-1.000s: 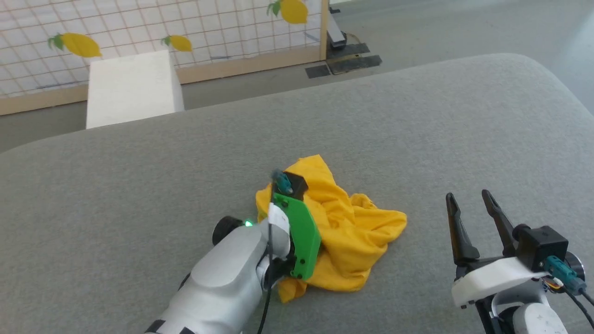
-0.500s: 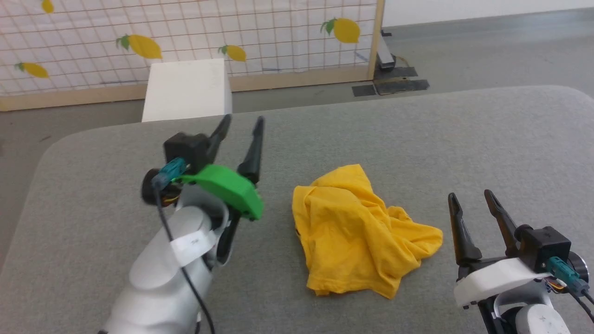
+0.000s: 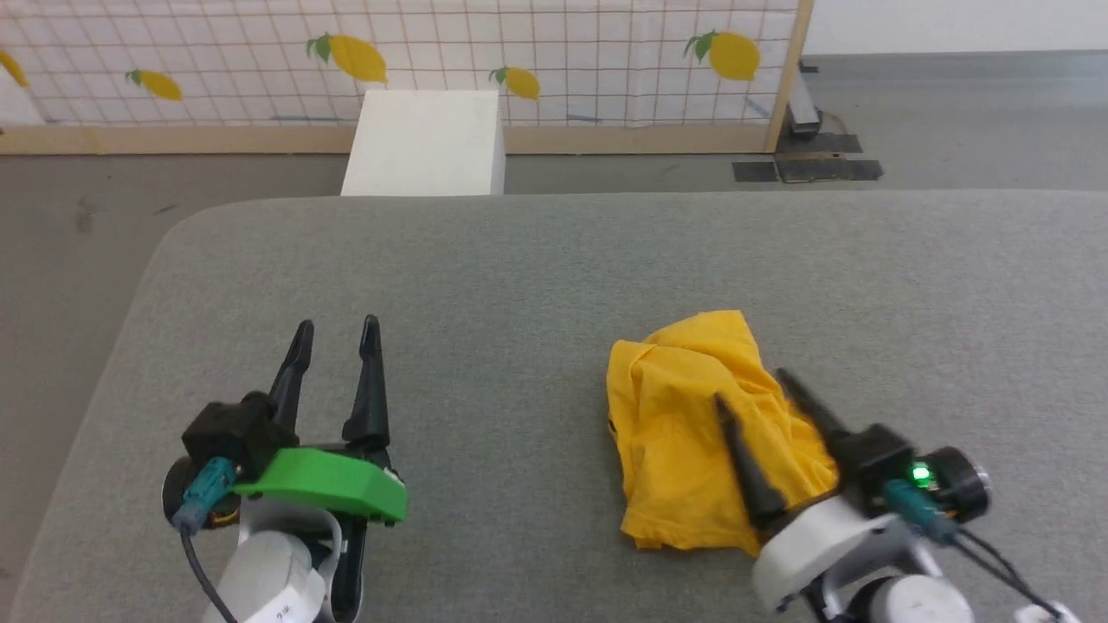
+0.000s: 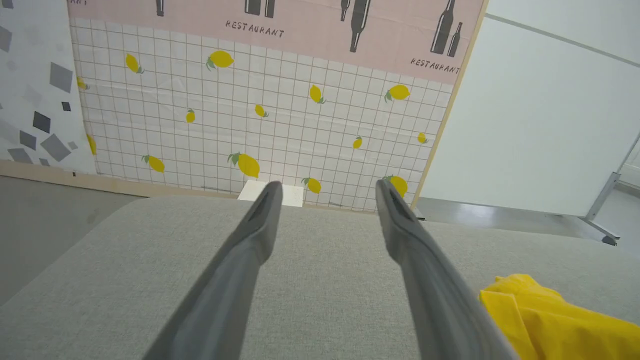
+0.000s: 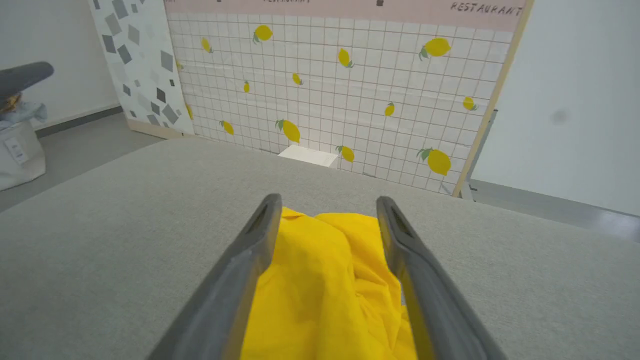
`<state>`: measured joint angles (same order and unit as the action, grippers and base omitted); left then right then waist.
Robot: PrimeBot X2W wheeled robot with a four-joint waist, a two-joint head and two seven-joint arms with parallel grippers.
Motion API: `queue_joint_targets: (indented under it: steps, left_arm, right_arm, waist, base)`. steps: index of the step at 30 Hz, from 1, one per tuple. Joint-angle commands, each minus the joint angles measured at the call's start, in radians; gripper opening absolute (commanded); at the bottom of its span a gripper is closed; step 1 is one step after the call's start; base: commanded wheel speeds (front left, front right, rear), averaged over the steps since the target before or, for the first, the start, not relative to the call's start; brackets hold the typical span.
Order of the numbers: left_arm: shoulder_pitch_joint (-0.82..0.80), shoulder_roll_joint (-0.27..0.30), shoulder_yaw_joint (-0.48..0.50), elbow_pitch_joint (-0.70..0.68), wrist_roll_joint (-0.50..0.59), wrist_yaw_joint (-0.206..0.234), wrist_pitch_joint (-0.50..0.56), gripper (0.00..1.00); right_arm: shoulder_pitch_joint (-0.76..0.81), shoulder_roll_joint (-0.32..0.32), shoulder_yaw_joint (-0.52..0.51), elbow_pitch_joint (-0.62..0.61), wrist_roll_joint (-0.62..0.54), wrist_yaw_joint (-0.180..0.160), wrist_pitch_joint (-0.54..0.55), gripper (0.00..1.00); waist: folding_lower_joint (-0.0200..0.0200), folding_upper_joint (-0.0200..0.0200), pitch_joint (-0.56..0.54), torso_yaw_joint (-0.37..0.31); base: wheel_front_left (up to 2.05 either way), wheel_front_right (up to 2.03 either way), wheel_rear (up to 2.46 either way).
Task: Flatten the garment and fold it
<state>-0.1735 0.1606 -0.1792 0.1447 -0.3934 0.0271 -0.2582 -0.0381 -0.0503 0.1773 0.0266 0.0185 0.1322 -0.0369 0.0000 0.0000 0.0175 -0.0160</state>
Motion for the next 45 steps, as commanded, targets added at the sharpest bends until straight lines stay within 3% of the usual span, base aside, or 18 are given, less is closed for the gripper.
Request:
queue_joint_targets:
  steps: [1, 8, 14, 15, 16, 17, 22, 26, 31, 37, 38, 39, 42, 45]
  left_arm:
    - [0.024, -0.016, 0.019, -0.014, 0.016, -0.012, -0.003, 1.00]
    - [0.064, -0.073, 0.084, -0.037, 0.067, -0.060, -0.003, 1.00]
    - [0.056, -0.096, 0.105, -0.025, 0.091, -0.094, -0.004, 1.00]
    - [0.055, -0.099, 0.105, -0.020, 0.093, -0.100, -0.004, 1.00]
    - [0.054, -0.100, 0.105, -0.017, 0.094, -0.104, -0.004, 1.00]
    - [0.052, -0.102, 0.107, -0.015, 0.095, -0.107, -0.004, 1.00]
    - [0.053, -0.107, 0.121, -0.007, 0.095, -0.117, -0.004, 1.00]
    - [0.051, -0.109, 0.124, -0.007, 0.098, -0.121, -0.004, 1.00]
    - [0.037, -0.110, 0.121, -0.012, 0.094, -0.125, -0.004, 1.00]
    - [0.012, -0.110, 0.090, -0.005, 0.082, -0.128, -0.004, 1.00]
    - [0.009, -0.110, 0.085, -0.003, 0.081, -0.128, -0.004, 1.00]
    - [0.007, -0.110, 0.080, -0.001, 0.080, -0.128, -0.004, 1.00]
    - [0.004, -0.110, 0.069, 0.007, 0.081, -0.130, -0.004, 1.00]
    - [0.013, -0.110, 0.073, 0.010, 0.082, -0.128, -0.004, 1.00]
  right_arm:
    - [-0.013, -0.001, 0.034, 0.009, -0.017, -0.002, 0.029, 1.00]
    - [-0.053, -0.018, 0.153, 0.113, -0.043, -0.002, 0.290, 1.00]
    - [-0.073, -0.019, 0.151, 0.173, -0.087, -0.002, 0.484, 1.00]
    - [-0.073, -0.018, 0.150, 0.178, -0.094, -0.002, 0.512, 0.91]
    - [-0.074, -0.016, 0.145, 0.175, -0.094, -0.002, 0.522, 0.35]
    - [-0.076, -0.015, 0.149, 0.169, -0.097, -0.002, 0.527, 0.00]
    - [-0.088, -0.011, 0.133, 0.104, -0.069, -0.002, 0.524, 0.00]
    - [-0.133, -0.011, 0.051, 0.017, -0.051, -0.002, 0.494, 0.00]
    - [-0.232, -0.019, -0.171, -0.026, -0.032, -0.002, 0.479, 0.00]
    - [-0.346, -0.024, -0.505, 0.163, -0.065, -0.002, 0.470, 0.00]
    - [-0.356, -0.026, -0.555, 0.197, -0.088, -0.002, 0.465, 0.43]
    - [-0.360, -0.029, -0.592, 0.224, -0.109, -0.002, 0.462, 1.00]
    - [-0.366, -0.028, -0.681, 0.285, -0.153, -0.002, 0.438, 1.00]
    - [-0.348, -0.021, -0.692, 0.289, -0.157, -0.002, 0.354, 1.00]
  waist:
    - [0.0000, 0.0000, 0.021, 0.030]
    - [0.0000, 0.0000, 0.048, 0.076]
    - [0.0000, 0.0000, 0.066, 0.108]
    - [0.0000, 0.0000, 0.068, 0.113]
    - [0.0000, 0.0000, 0.069, 0.117]
    - [0.0000, 0.0000, 0.071, 0.120]
    - [0.0000, 0.0000, 0.073, 0.124]
    - [0.0000, 0.0000, 0.077, 0.124]
    - [0.0000, 0.0000, 0.096, 0.124]
    - [0.0000, 0.0000, 0.120, 0.138]
    - [0.0000, 0.0000, 0.122, 0.141]
    - [0.0000, 0.0000, 0.123, 0.143]
    - [0.0000, 0.0000, 0.122, 0.148]
    - [0.0000, 0.0000, 0.111, 0.138]
  base:
    - [0.00, 0.00, 0.00]
    - [0.00, 0.00, 0.00]
    - [0.00, 0.00, 0.00]
    - [0.00, 0.00, 0.00]
    - [0.00, 0.00, 0.00]
    - [0.00, 0.00, 0.00]
    - [0.00, 0.00, 0.00]
    - [0.00, 0.00, 0.00]
    - [0.00, 0.00, 0.00]
    - [0.00, 0.00, 0.00]
    - [0.00, 0.00, 0.00]
    - [0.00, 0.00, 0.00]
    - [0.00, 0.00, 0.00]
    - [0.00, 0.00, 0.00]
